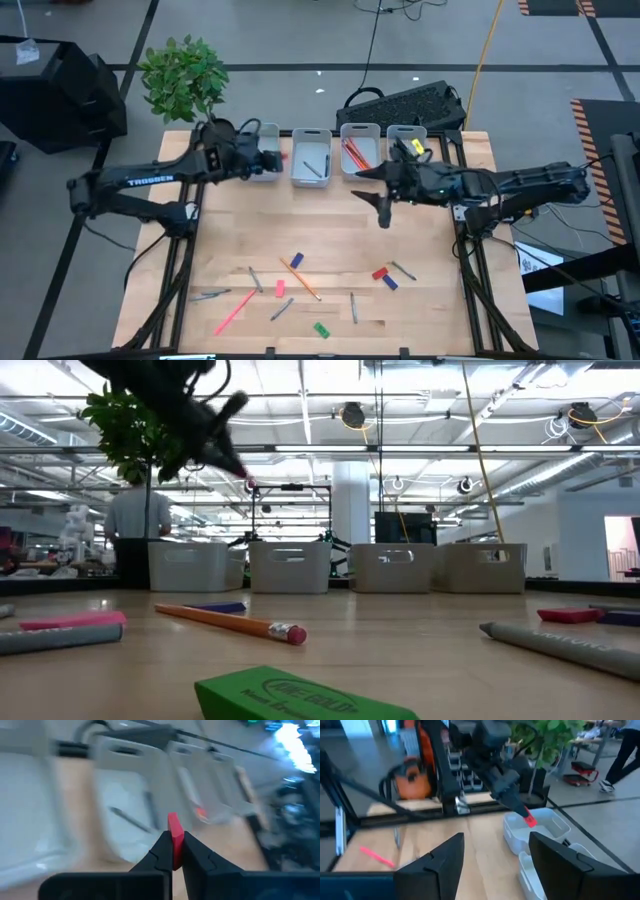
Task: Sort crayons/erasers/pens/pencils in bins
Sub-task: Put the red eraser into the top left gray bin
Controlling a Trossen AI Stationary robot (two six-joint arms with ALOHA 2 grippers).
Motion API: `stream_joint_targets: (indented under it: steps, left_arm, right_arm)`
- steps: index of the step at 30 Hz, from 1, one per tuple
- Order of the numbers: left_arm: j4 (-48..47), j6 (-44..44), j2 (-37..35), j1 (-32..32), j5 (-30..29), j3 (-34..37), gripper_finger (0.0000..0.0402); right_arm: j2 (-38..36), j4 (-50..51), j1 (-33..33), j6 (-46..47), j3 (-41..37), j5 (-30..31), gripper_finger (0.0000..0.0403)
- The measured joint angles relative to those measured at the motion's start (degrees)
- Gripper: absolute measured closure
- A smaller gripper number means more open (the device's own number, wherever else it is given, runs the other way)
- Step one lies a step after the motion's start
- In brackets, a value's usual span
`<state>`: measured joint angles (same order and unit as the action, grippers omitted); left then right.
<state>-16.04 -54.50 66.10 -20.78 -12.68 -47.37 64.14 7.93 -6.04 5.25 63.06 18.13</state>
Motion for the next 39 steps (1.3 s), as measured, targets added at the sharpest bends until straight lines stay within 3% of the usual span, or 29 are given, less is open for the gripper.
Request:
stream_joint_targets:
  steps: [5,9,21,32,39]
  left_arm:
    - [-7.6,2.7,3.1,-6.5,-1.3,0.0,0.0384]
    - [-8.4,5.6,7.3,-10.8,-2.5,0.0,0.0384]
    - [-13.8,12.9,22.9,-17.2,-5.9,-5.5,0.0372]
    - [-5.7,14.1,28.4,-18.2,-9.3,-6.3,0.0369]
    - [-1.0,19.6,28.4,-18.6,-12.1,-6.3,0.0303]
  right_arm:
    - [-4.7,-7.1,0.0,4.4,-9.3,0.1,0.0188]
    - [-6.5,-7.3,0.0,9.3,-13.3,0.0,0.0188]
    - [-6.2,-6.0,-0.1,10.3,-14.0,0.0,0.0188]
    - [-6.2,-5.7,-0.1,10.6,-14.0,-0.2,0.0188]
    - [-6.2,-4.2,-0.1,12.1,-14.0,-0.4,0.0188]
